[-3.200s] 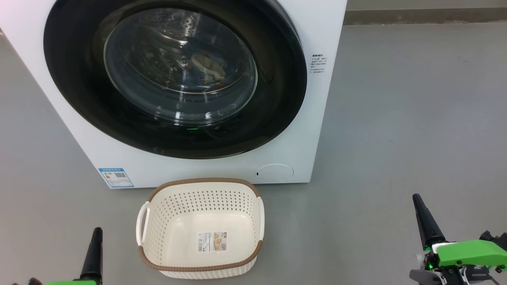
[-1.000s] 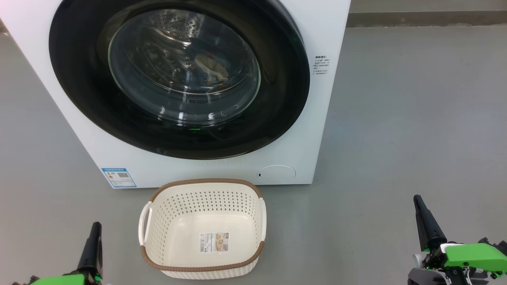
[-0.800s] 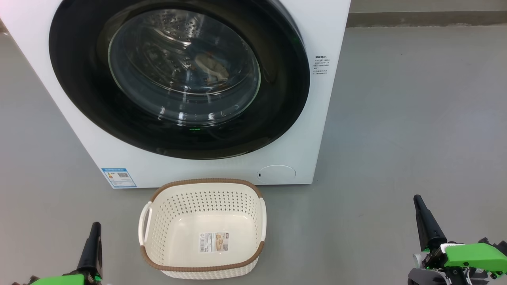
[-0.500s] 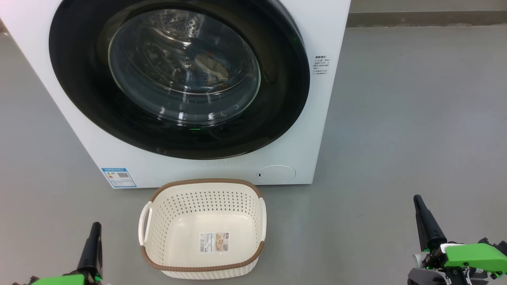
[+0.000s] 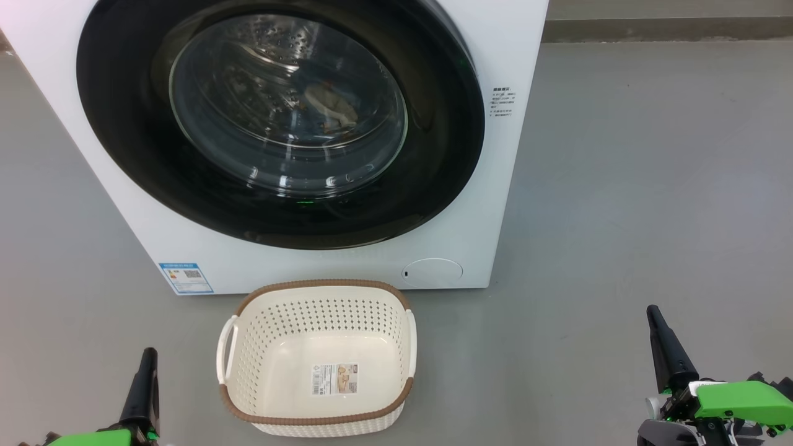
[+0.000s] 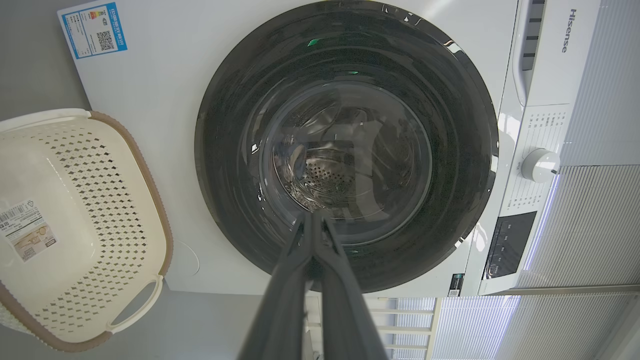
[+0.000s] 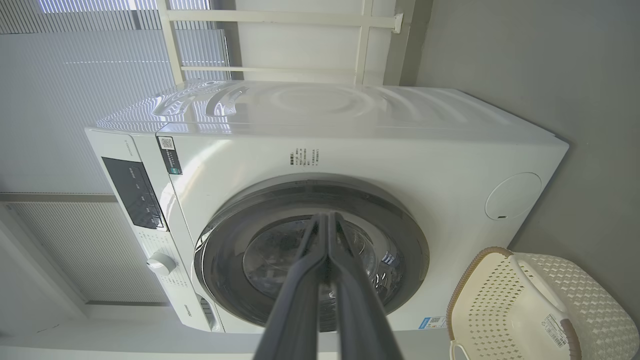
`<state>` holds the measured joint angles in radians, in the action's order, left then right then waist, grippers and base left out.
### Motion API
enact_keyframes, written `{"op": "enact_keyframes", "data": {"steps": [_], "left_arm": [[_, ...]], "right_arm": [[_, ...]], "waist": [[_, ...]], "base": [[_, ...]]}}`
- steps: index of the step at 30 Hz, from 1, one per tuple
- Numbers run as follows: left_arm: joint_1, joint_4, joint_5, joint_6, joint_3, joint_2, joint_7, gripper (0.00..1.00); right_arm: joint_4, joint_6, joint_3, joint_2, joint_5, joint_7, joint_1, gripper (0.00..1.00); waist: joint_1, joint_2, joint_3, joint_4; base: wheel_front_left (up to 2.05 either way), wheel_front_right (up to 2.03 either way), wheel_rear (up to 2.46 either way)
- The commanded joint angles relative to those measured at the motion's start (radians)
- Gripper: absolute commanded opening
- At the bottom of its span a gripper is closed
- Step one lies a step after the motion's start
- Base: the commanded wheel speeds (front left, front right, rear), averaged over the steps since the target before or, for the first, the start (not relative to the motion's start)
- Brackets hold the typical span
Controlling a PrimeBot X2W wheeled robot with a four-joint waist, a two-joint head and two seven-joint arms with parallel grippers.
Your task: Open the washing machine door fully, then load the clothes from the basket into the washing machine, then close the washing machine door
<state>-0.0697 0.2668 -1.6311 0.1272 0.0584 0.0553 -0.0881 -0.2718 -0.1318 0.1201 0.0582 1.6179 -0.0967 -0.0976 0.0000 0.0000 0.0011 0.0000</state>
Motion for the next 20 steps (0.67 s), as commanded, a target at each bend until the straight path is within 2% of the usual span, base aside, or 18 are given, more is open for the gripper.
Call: {"op": "enact_keyframes", "data": {"steps": [1, 20], "left_arm": [[-0.042, -0.018, 0.003, 0.003, 0.033, 0.012, -0.007, 0.0], [-0.042, -0.018, 0.006, 0.003, 0.036, 0.01, -0.009, 0.0]], "right_arm": [[0.023, 0.001, -0.016, 0.0, -0.001, -0.008, -0.015, 0.0], [0.023, 0.001, -0.014, -0.001, -0.002, -0.01, -0.015, 0.0]], "waist": [[0.0, 0.0, 0.0, 0.0], [0.0, 0.0, 0.0, 0.0]], "base": [[0.0, 0.0, 0.0], [0.0, 0.0, 0.0]]}}
